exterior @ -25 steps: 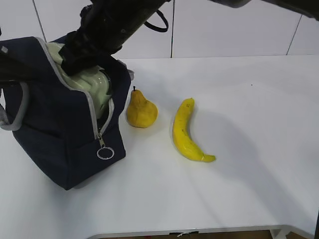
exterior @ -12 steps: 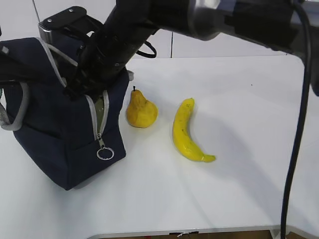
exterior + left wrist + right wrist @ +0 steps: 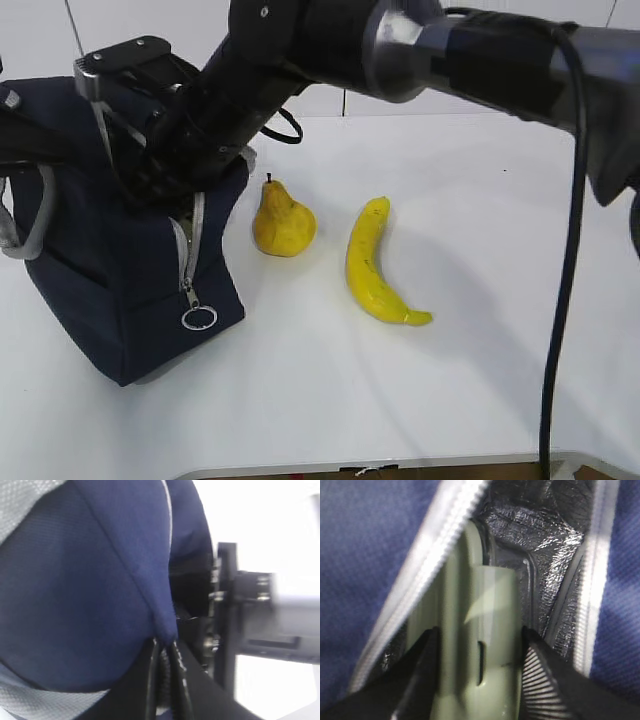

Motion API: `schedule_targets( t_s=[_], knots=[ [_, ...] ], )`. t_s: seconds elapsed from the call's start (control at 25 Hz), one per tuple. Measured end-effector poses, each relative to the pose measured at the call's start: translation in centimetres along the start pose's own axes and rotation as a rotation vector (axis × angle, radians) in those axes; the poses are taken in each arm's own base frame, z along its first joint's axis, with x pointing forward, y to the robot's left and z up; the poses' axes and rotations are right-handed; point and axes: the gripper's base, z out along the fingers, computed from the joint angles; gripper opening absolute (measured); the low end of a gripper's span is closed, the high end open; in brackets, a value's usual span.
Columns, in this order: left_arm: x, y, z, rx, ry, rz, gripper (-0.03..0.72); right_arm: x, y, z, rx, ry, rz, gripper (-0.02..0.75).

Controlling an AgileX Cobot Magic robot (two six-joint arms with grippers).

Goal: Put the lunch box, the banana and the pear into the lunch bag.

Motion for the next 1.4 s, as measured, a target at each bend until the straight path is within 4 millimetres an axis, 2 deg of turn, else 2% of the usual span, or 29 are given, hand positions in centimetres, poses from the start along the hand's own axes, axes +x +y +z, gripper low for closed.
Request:
schedule_targets(
  t_s=[0.28, 0.56, 0.88, 1.0, 1.28, 1.4],
  knots=[
    [0.0, 0.0, 0.0, -0.004, 0.001, 0.005, 0.003, 0.2, 0.0, 0.3, -0.012, 0.011, 0.006, 0.380],
    [0.0, 0.1, 0.0, -0.010, 0.003, 0.013, 0.003, 0.2, 0.2, 0.2, -0.027, 0.016, 0.011, 0.466],
    [0.0, 0.1, 0.0, -0.015, 0.003, 0.020, 0.003, 0.1, 0.3, 0.1, -0.035, 0.015, 0.008, 0.476],
    [0.0, 0.2, 0.0, -0.019, 0.002, 0.025, 0.003, -0.6, 0.4, -0.7, -0.034, 0.018, -0.019, 0.477],
    [0.0, 0.2, 0.0, -0.022, 0.001, 0.027, 0.003, -2.7, 0.4, -4.3, 0.030, 0.069, -0.150, 0.479],
    [0.0, 0.2, 0.0, -0.024, 0.002, 0.030, 0.003, -2.9, 0.8, -5.4, 0.016, 0.097, -0.161, 0.479]
  ],
)
